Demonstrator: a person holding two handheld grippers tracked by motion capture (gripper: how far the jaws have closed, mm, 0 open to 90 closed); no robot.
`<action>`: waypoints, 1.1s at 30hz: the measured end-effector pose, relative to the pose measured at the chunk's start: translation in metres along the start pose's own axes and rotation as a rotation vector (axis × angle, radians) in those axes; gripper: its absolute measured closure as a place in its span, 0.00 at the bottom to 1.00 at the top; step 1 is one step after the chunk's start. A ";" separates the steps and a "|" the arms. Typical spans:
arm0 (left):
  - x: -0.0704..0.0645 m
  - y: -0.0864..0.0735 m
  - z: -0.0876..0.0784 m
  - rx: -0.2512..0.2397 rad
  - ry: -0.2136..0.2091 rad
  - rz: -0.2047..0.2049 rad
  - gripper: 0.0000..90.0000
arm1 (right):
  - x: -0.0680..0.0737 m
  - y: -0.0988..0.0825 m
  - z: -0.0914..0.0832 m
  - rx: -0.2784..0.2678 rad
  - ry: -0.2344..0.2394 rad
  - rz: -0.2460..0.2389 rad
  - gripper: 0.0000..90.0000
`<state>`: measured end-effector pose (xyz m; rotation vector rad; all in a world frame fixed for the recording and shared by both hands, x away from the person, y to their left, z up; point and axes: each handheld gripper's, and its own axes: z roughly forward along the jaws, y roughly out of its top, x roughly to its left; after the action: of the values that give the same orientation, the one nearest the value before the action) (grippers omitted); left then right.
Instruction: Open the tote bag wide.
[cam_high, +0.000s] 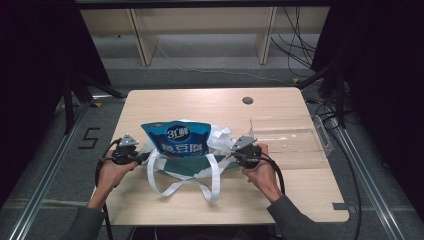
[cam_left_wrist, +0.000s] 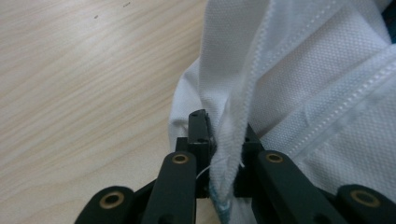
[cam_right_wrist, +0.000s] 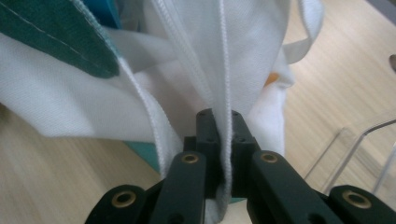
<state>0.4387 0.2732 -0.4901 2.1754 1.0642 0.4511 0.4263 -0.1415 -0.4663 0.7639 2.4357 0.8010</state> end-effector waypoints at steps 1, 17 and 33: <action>0.000 -0.001 0.000 0.001 -0.003 -0.005 0.91 | 0.001 -0.001 0.001 0.006 0.002 0.008 0.96; 0.000 -0.006 0.014 0.016 0.008 -0.009 0.90 | 0.006 -0.007 0.020 0.067 0.018 0.008 0.96; 0.007 0.008 -0.024 -0.151 -0.030 -0.159 0.56 | -0.001 -0.006 0.017 0.024 0.005 0.083 0.87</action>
<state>0.4342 0.2844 -0.4673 1.9428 1.1390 0.4110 0.4347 -0.1400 -0.4822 0.8785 2.4356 0.8066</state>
